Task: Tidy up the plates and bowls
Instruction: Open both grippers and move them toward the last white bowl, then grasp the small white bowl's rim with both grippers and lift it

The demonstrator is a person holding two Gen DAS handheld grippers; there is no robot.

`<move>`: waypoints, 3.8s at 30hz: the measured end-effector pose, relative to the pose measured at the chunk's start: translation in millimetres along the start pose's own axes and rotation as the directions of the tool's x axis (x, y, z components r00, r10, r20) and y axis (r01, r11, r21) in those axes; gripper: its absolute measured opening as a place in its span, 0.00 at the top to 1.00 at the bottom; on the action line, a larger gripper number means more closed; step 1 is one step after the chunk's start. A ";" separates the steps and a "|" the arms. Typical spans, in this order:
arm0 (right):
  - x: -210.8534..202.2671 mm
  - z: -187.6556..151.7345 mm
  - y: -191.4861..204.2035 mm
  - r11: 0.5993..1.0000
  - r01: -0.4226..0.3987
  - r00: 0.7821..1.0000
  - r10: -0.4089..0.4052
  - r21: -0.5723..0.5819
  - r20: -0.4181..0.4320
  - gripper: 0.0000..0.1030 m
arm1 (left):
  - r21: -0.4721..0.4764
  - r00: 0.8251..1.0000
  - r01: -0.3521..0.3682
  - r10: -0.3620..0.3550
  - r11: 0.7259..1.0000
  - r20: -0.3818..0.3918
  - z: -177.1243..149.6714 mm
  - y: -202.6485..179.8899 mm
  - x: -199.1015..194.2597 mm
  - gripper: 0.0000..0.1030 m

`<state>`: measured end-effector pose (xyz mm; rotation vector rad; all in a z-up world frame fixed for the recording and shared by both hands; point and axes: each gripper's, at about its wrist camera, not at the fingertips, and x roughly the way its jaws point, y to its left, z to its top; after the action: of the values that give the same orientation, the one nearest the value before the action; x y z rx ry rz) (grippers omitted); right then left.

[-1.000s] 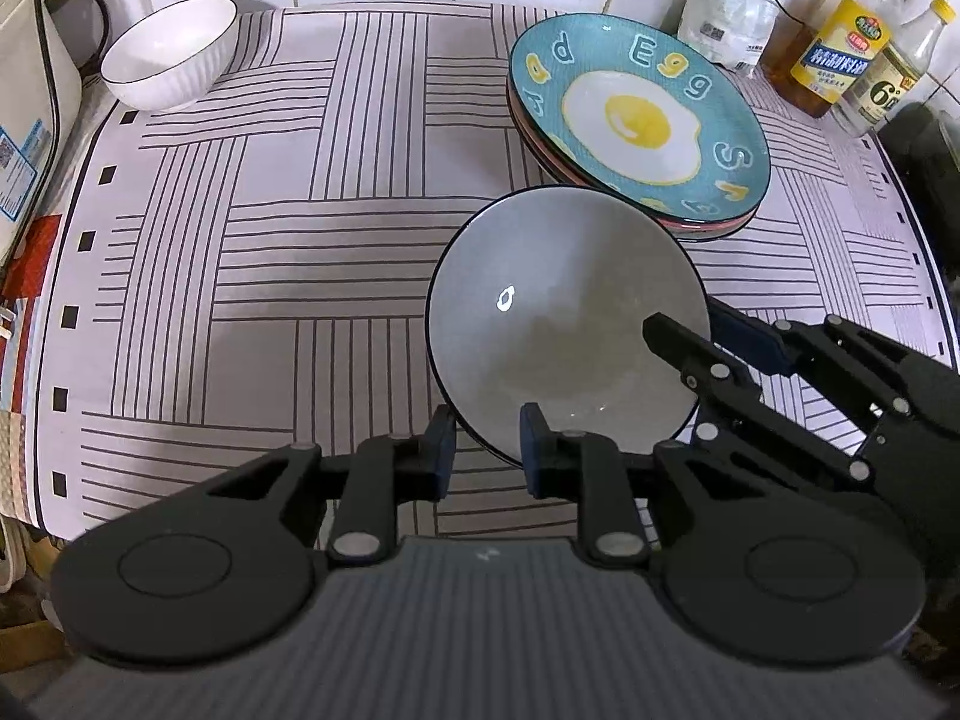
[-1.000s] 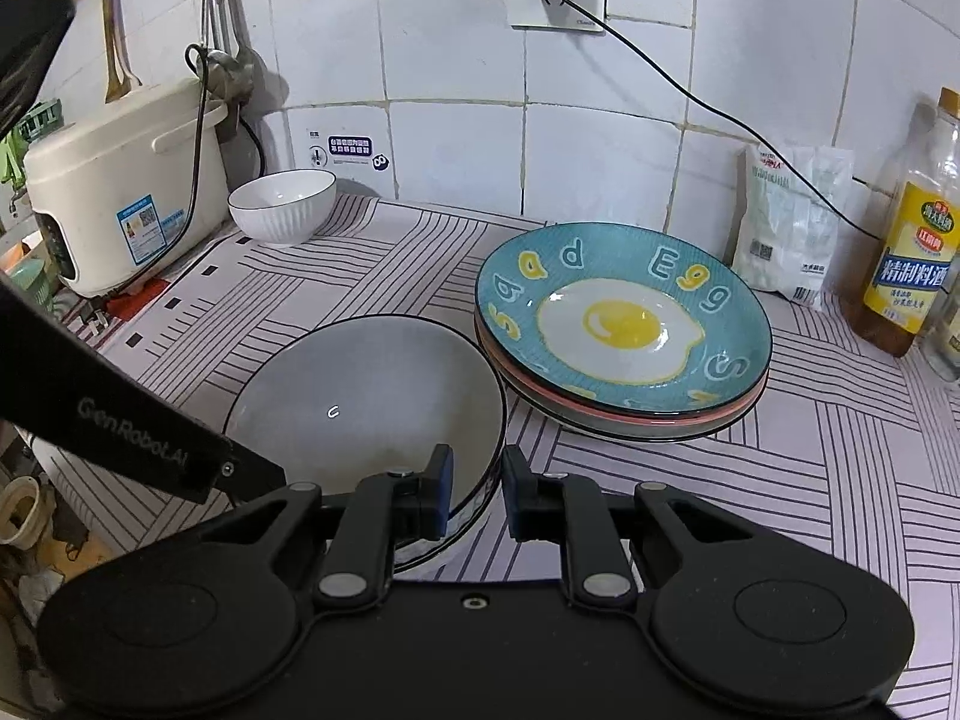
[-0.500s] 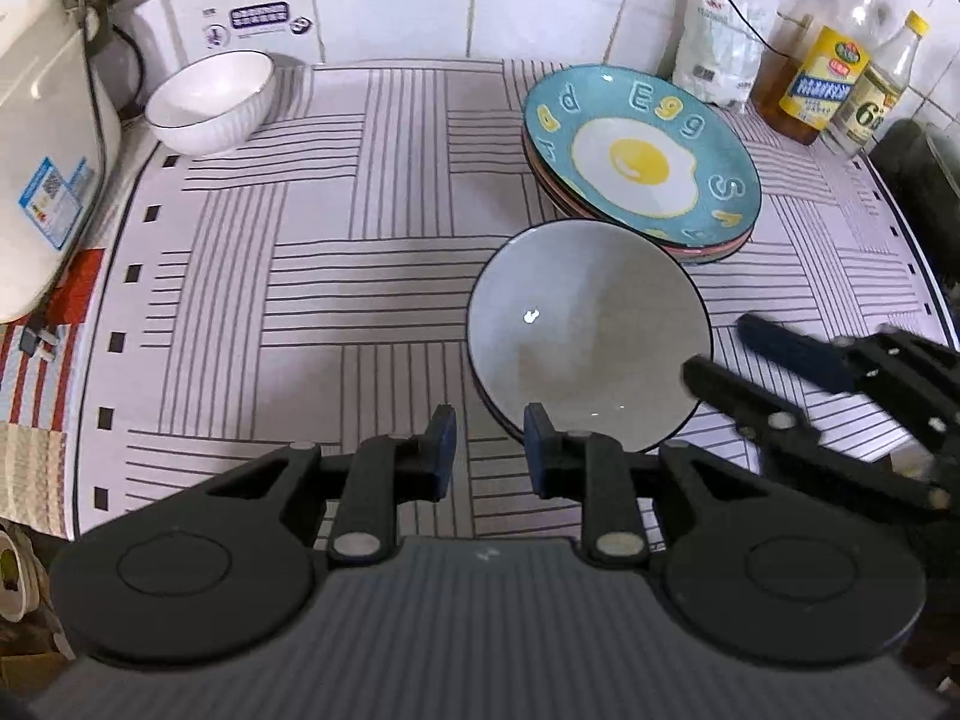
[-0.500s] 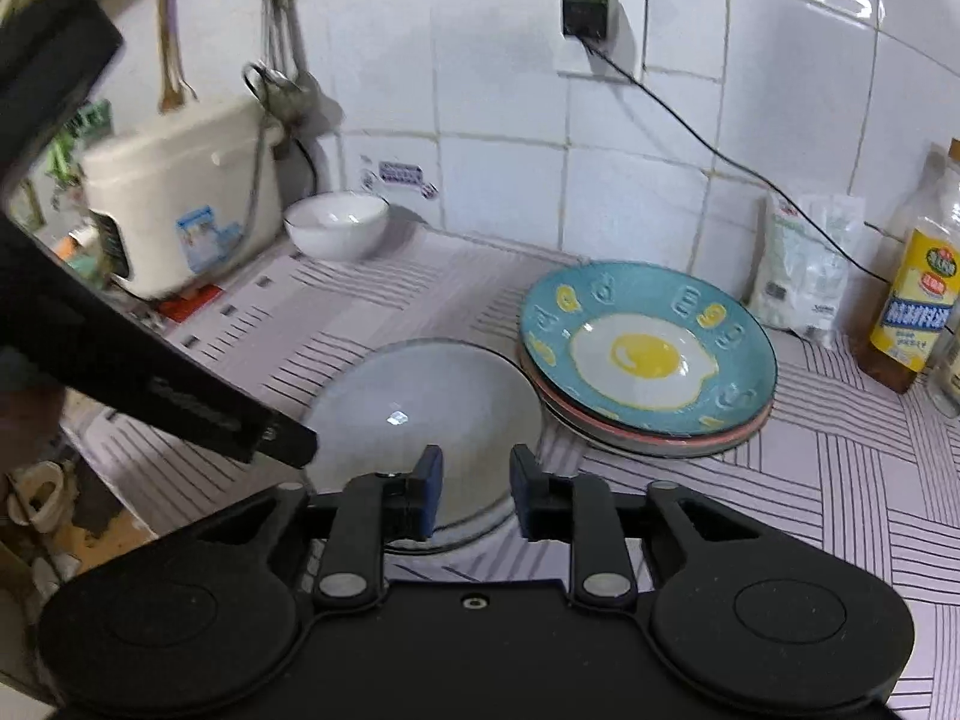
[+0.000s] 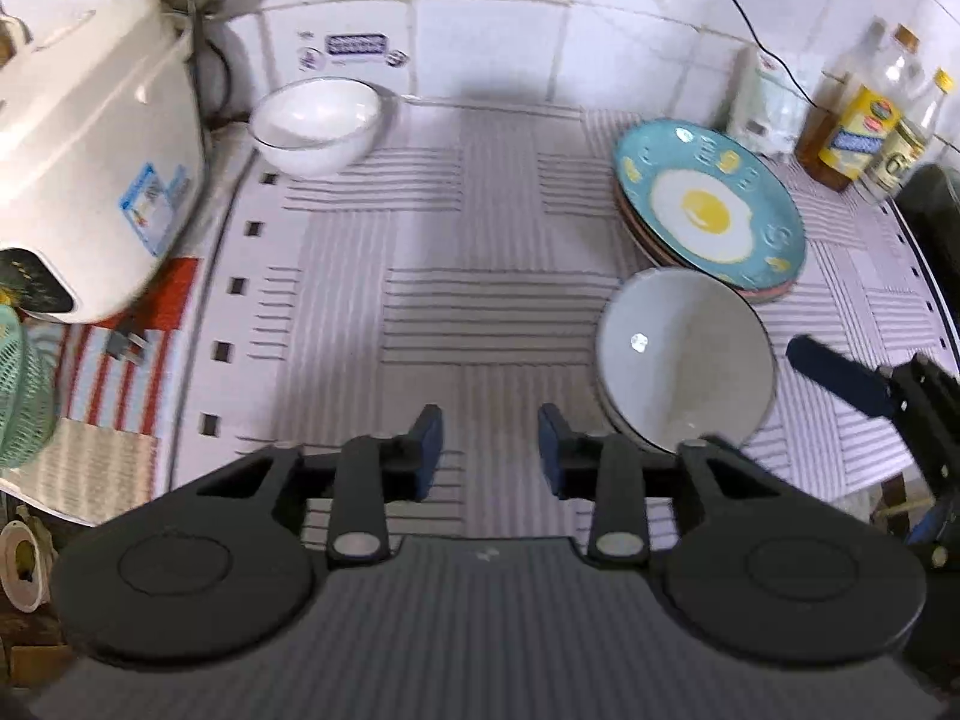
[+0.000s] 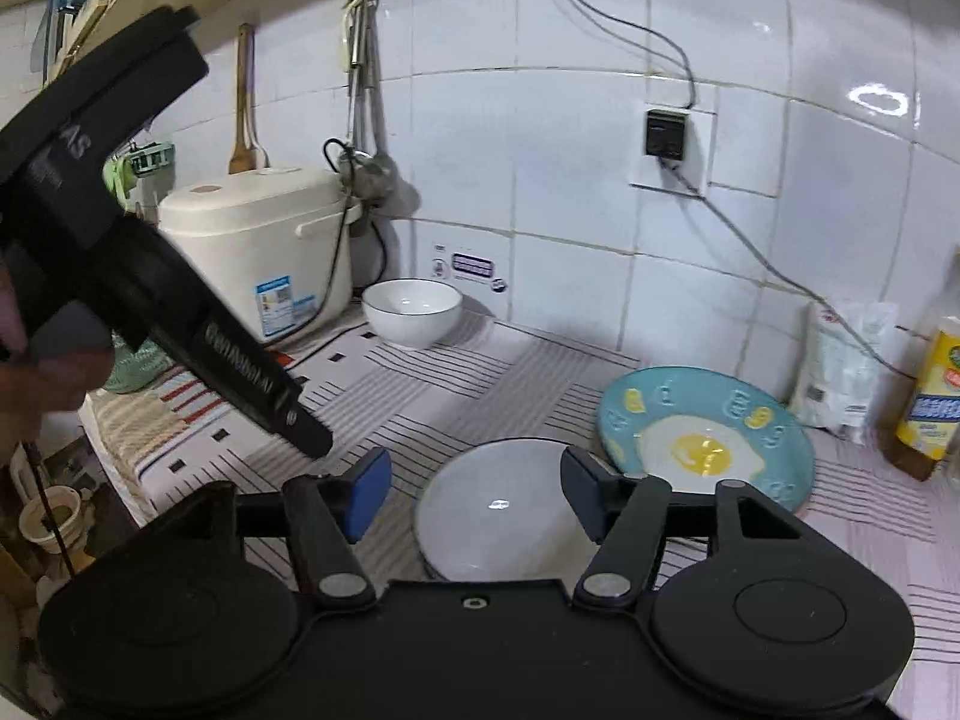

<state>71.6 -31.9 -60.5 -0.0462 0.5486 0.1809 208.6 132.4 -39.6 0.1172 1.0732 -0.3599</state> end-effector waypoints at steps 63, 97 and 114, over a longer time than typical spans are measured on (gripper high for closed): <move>311.4 50.0 70.1 0.988 0.005 0.999 0.003 0.156 -0.054 0.12 | -0.362 0.999 0.045 -0.045 0.931 0.007 140.3 173.8 163.2 0.85; 144.1 60.0 91.7 0.998 0.060 0.993 -0.063 0.028 0.098 0.12 | -0.105 1.000 0.000 0.002 0.994 0.024 83.8 87.5 17.3 0.85; 49.7 25.3 47.3 0.996 0.082 0.994 -0.084 0.024 0.072 0.12 | -0.010 0.996 0.075 -0.076 0.997 -0.046 44.2 -7.2 -8.7 0.84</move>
<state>117.5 24.9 -64.7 -0.0421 0.4750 0.0956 239.5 115.8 -10.3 0.0780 1.1268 -0.4225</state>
